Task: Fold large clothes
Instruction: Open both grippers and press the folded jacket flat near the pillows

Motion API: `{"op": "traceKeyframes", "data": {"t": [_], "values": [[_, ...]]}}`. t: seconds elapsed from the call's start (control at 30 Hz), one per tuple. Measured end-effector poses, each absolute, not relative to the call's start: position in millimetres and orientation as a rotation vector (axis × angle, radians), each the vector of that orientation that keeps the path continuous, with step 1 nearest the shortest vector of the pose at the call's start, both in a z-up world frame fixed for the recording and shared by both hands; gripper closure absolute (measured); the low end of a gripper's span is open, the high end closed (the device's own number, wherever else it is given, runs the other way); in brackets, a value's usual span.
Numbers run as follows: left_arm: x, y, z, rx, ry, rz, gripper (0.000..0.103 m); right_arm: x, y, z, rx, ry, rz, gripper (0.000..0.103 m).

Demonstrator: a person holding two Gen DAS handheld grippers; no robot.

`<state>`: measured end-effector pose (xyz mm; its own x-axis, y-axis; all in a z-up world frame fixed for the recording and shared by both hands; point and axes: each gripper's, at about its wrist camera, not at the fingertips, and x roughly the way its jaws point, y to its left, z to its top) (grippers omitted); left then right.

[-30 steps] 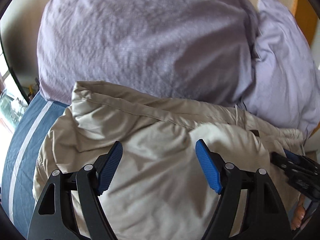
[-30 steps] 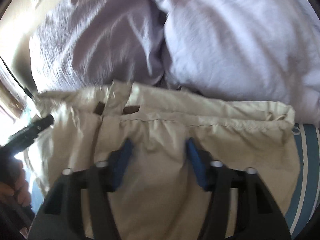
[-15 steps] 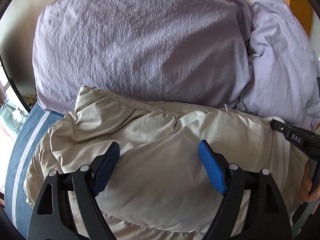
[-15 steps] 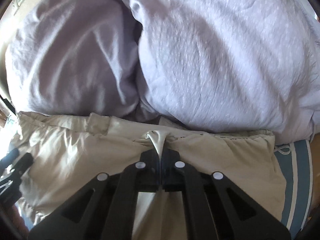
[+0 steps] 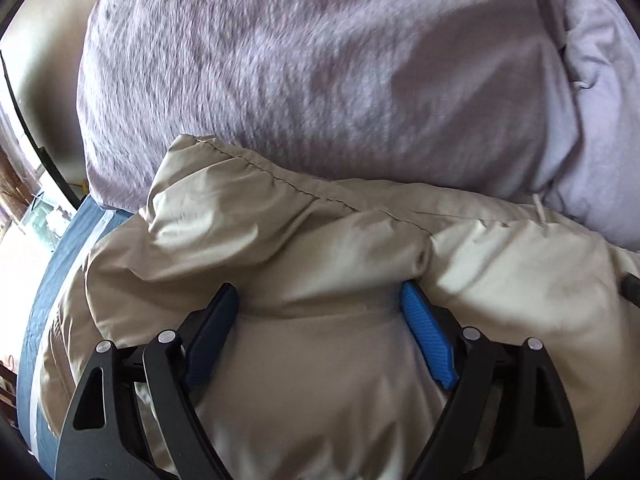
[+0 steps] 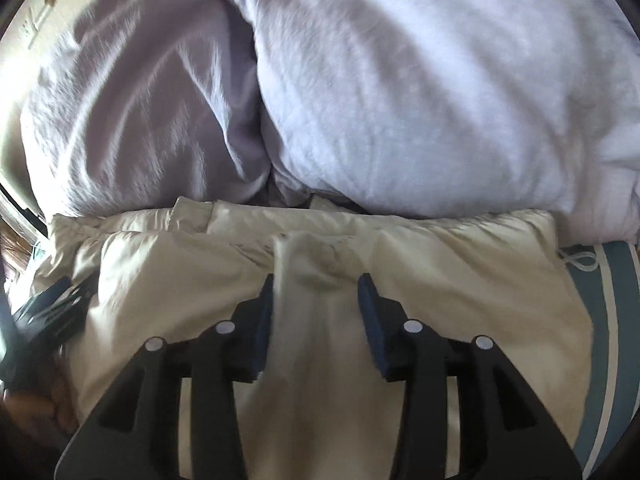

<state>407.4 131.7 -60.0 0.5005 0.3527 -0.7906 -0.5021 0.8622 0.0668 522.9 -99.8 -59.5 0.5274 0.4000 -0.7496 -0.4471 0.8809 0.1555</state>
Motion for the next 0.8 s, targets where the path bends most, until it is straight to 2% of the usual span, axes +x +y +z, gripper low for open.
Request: {"op": "traceKeyframes", "data": {"t": [0.1, 0.33, 0.53, 0.67, 0.8], "values": [[409.3, 136.6, -62.5, -0.175, 0.910, 0.523, 0.018, 512.4, -130.0, -51.5, -0.023, 0.831, 0.498, 0.050], [394.4, 138.6, -41.3, -0.174, 0.860, 0.521, 0.019, 500.1, -174.3, -40.6, 0.007, 0.691, 0.413, 0.047], [393.2, 163.1, -39.1, -0.187, 0.856, 0.577, 0.019, 514.1, -182.4, -61.9, -0.074, 0.743, 0.316, 0.047], [397.6, 171.1, -51.9, -0.188, 0.877, 0.593, 0.019, 520.7, -182.2, -77.5, -0.089, 0.763, 0.287, 0.039], [402.9, 168.5, -57.9, -0.160, 0.886, 0.597, 0.019, 529.4, -171.4, -91.4, -0.084, 0.764, 0.269, 0.035]]}}
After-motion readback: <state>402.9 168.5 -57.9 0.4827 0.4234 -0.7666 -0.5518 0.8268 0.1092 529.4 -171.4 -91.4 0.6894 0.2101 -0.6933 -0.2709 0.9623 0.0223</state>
